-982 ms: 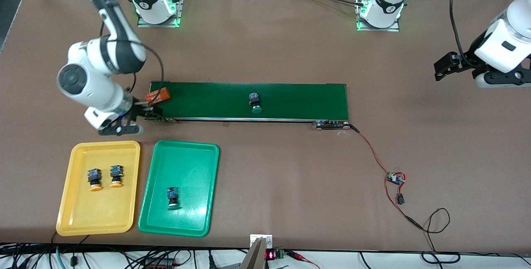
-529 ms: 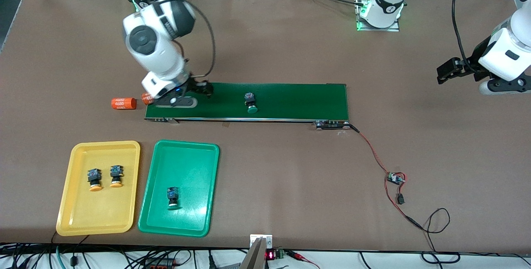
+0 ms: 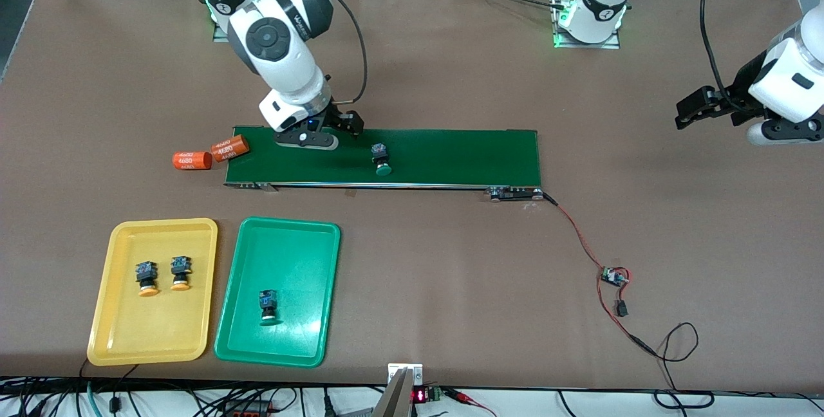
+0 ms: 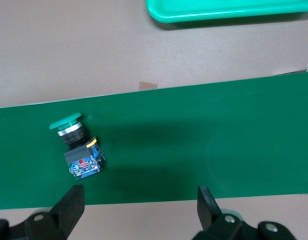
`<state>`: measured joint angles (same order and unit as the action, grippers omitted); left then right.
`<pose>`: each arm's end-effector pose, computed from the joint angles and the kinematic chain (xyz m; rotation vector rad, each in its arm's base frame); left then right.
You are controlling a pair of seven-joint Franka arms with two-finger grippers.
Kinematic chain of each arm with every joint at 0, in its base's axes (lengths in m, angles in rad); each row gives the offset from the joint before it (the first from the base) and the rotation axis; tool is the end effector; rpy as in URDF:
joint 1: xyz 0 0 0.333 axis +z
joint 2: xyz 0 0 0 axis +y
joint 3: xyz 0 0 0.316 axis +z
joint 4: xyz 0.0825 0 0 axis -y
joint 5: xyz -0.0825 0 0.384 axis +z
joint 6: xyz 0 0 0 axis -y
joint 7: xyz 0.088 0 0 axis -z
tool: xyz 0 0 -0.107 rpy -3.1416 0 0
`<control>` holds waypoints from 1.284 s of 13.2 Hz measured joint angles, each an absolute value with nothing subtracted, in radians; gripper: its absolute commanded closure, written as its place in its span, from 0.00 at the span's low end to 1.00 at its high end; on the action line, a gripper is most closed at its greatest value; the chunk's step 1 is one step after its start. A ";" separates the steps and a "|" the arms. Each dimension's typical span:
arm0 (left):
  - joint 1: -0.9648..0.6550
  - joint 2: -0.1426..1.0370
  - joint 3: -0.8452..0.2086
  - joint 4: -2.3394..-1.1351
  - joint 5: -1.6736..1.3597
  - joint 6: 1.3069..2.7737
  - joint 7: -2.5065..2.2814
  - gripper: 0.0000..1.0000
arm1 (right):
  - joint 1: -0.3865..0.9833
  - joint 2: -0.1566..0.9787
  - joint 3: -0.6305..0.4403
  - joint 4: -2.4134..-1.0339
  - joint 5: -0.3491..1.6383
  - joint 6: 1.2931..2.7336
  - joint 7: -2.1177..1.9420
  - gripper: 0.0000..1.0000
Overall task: Sort buttons by color to trays
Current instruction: 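Return the right gripper to the conveyor and grasp the green button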
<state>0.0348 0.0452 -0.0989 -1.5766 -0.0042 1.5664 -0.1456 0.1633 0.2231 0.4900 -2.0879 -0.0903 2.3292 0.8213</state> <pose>0.5652 -0.0355 0.5962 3.1349 0.1279 -0.0875 0.4649 0.3462 0.3341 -3.0769 0.1849 -0.0151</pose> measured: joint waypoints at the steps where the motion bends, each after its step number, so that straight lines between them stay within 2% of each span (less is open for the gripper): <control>1: 0.035 0.049 -0.099 -1.572 -0.005 1.567 -0.146 0.00 | 0.184 0.242 0.490 -2.088 -0.153 2.331 0.884 0.00; 4: 0.033 0.050 -0.105 -1.551 -0.005 1.566 -0.146 0.00 | 0.229 0.315 0.490 -2.081 -0.265 2.349 0.982 0.00; 10: 0.028 0.051 -0.110 -1.546 -0.005 1.565 -0.146 0.00 | 0.233 0.384 0.486 -2.004 -0.273 2.353 0.997 0.00; 16: 0.023 0.054 -0.175 -1.546 -0.005 1.565 -0.158 0.00 | 0.230 0.476 0.480 -1.942 -0.316 2.354 1.001 0.00; 17: 0.023 0.054 -0.178 -1.546 -0.005 1.565 -0.161 0.00 | 0.230 0.486 0.480 -1.941 -0.320 2.354 1.001 0.06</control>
<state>0.0228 0.0545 -0.1779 -1.5459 -0.0052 1.5646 -0.1608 0.2296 0.4863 0.4796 -1.9411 -0.3196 2.3538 1.0008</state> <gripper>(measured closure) 0.000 0.000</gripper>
